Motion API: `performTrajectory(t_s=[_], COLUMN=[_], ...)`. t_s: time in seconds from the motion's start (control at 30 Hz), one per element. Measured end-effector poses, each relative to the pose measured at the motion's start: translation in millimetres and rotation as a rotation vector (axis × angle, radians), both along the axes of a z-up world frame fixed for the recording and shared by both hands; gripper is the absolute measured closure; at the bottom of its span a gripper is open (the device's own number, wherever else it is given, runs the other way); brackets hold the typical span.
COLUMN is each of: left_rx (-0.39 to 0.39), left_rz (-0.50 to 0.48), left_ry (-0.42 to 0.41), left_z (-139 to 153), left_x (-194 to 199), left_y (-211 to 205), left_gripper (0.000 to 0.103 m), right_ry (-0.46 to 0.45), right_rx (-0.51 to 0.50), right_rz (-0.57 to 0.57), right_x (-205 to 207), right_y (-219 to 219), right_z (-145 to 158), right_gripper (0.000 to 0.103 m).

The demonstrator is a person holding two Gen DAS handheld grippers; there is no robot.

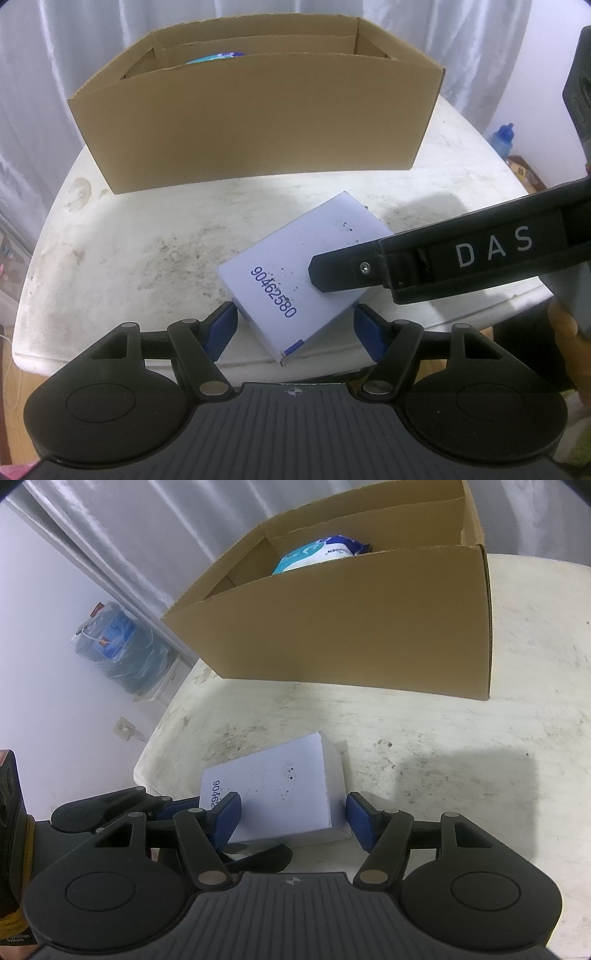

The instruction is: Organize objects

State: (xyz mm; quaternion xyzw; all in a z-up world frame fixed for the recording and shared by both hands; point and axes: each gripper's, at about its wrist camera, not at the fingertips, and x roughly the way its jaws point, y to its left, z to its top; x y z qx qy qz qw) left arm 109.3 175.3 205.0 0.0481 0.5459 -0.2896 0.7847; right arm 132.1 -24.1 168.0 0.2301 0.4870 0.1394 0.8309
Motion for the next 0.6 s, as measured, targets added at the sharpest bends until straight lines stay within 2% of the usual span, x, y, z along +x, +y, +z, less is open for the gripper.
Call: performTrajectory(t_s=[0.6], left_rx=[0.008], left_rz=[0.006], left_ry=[-0.001], left_z=[-2.1], left_x=[-2.4], left_y=[-4.7], left_gripper=[0.033], right_ry=[-0.006], right_rx=[-0.015], right_rz=[0.002], right_x=[0.4], right_y=[5.2], right_z=[0.4], right_gripper=[0.036])
